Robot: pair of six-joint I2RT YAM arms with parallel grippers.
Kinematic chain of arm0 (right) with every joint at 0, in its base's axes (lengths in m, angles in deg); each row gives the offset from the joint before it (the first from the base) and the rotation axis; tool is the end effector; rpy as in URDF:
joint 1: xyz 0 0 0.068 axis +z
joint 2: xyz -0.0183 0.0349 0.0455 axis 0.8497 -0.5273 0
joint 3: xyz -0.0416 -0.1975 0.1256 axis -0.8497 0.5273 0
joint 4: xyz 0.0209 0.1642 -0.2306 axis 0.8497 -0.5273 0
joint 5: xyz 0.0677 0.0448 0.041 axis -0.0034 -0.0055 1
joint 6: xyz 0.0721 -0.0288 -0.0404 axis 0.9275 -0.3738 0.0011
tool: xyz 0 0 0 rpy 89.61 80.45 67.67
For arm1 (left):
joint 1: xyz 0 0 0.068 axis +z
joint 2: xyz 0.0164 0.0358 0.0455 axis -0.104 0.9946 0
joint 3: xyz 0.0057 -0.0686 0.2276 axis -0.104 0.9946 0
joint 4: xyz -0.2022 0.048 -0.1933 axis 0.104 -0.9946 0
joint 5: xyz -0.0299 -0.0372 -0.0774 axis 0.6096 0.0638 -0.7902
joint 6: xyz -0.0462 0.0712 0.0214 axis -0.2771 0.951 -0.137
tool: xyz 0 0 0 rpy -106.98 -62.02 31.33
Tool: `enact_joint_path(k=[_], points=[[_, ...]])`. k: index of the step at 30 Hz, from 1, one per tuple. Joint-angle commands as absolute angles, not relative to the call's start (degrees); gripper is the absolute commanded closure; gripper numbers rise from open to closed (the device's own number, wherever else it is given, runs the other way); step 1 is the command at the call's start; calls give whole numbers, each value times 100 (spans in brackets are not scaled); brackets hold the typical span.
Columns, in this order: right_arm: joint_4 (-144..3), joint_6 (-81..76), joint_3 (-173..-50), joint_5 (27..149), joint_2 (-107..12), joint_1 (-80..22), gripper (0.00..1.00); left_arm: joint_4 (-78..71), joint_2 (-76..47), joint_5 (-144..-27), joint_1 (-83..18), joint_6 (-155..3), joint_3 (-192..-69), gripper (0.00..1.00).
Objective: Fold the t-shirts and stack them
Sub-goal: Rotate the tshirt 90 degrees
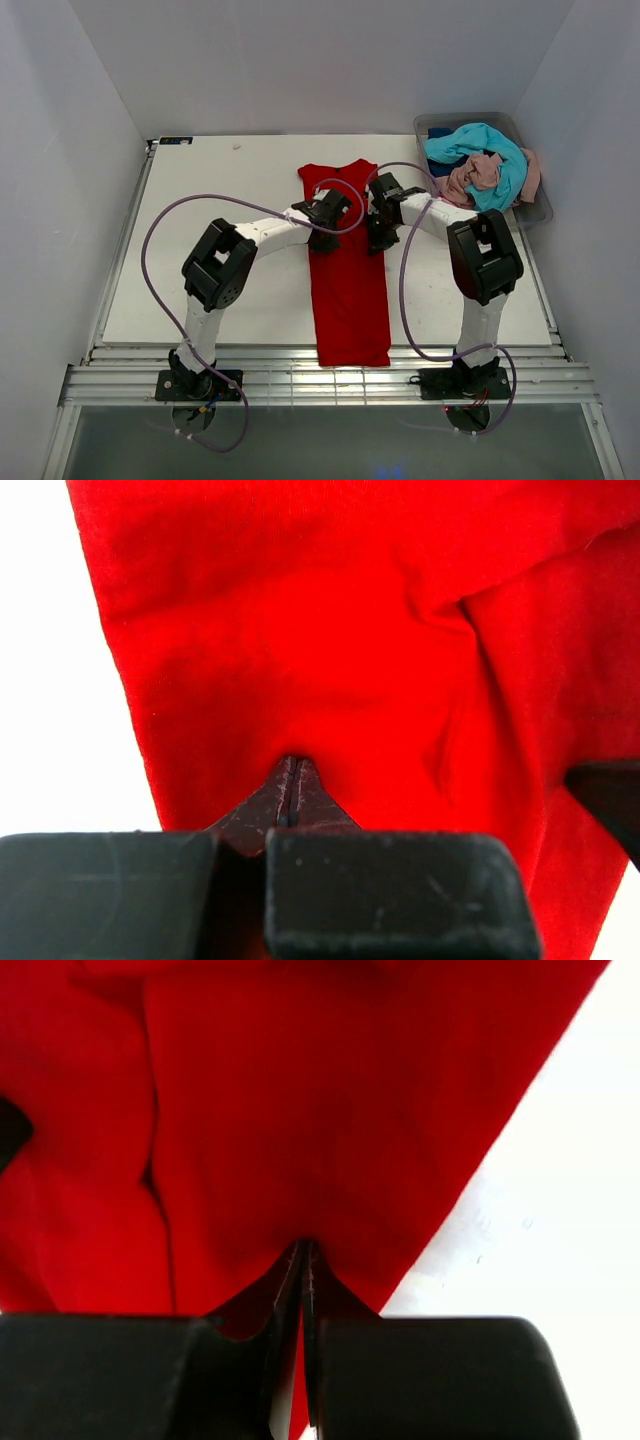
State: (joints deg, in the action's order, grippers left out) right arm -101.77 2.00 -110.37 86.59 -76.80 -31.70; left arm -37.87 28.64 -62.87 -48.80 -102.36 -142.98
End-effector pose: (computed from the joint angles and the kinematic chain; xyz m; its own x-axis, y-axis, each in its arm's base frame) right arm 0.3621 0.1902 0.0781 -0.9065 -0.2362 -0.3500 -0.3111 0.9340 0.1755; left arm 0.3401 -0.2894 0.0789 -0.8873 0.0026 -0.4612 0.0442 0.9959 -0.0793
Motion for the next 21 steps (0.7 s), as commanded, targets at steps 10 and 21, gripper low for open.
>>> enact_joint_path(k=[10,21], points=[[-10560,190,-12796,8356,-8954,-3155,92,-3779,3623,-6495,-4210,-9585,-15180,100],[-10912,128,-14432,8312,-9922,-3400,92,-3937,4564,-6724,-3832,-9023,-16674,100]])
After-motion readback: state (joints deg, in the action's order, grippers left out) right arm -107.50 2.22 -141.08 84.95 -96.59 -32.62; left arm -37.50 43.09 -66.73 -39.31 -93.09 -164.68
